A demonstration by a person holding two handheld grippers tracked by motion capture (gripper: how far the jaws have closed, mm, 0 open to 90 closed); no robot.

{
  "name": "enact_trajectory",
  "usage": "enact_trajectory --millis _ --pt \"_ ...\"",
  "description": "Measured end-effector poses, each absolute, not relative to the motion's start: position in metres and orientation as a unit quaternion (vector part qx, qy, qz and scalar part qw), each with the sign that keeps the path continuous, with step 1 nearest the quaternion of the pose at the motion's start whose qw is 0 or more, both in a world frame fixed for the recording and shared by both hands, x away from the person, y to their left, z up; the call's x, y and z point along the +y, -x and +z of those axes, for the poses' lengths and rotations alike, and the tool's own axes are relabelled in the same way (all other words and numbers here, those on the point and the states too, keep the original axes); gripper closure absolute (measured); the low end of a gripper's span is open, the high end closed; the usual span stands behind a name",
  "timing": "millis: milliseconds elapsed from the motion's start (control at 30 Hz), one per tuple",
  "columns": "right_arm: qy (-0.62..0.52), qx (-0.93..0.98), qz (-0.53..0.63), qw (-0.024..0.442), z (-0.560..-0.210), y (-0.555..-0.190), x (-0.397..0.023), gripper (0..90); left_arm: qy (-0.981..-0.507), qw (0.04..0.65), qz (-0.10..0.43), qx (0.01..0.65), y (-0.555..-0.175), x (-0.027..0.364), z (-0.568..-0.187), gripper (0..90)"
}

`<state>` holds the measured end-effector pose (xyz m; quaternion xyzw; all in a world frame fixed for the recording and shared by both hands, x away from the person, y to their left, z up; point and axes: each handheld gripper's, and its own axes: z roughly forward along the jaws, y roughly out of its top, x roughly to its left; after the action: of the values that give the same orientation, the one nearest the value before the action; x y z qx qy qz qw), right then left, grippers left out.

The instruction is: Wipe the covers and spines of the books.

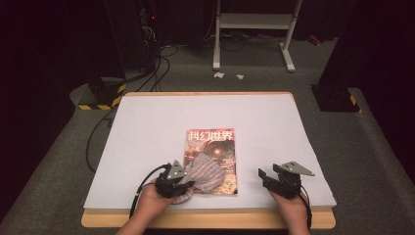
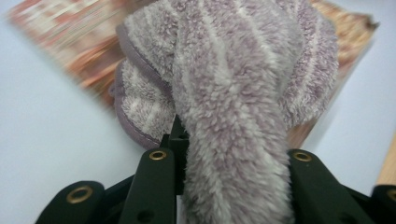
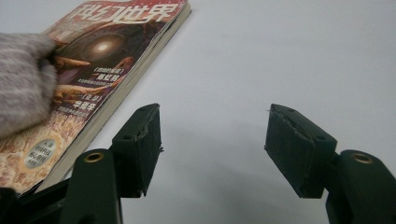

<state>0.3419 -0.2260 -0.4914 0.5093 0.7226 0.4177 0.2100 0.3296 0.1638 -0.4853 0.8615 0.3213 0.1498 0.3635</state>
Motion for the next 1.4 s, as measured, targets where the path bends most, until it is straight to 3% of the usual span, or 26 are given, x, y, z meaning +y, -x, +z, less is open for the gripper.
enact_trajectory --millis 133,267,600,733,967,1133,1400 --pt "-0.51 0.722 0.417 0.211 -0.491 -0.342 -0.227 36.4 -0.857 0.359 0.155 0.335 -0.328 0.175 -0.485 67.1" --pt "-0.514 0.719 0.419 0.208 -0.492 -0.342 -0.231 36.0 -0.862 0.358 0.155 0.323 -0.329 0.157 -0.485 67.5" --pt "-0.522 0.709 0.426 0.209 -0.488 -0.341 -0.237 36.0 -0.886 0.38 0.131 0.231 -0.331 0.047 -0.488 66.8" --pt "-0.519 0.71 0.429 0.208 -0.487 -0.34 -0.236 36.0 -0.889 0.377 0.134 0.222 -0.333 0.03 -0.487 66.7" --pt "-0.514 0.71 0.435 0.207 -0.486 -0.341 -0.233 36.0 -0.878 0.388 0.129 0.249 -0.337 0.067 -0.49 66.8" --pt "-0.516 0.709 0.436 0.205 -0.485 -0.346 -0.231 36.0 -0.86 0.391 0.144 0.295 -0.329 0.126 -0.493 67.1" --pt "-0.509 0.717 0.43 0.206 -0.476 -0.365 -0.224 35.6 -0.84 0.383 0.16 0.35 -0.316 0.182 -0.493 67.1"
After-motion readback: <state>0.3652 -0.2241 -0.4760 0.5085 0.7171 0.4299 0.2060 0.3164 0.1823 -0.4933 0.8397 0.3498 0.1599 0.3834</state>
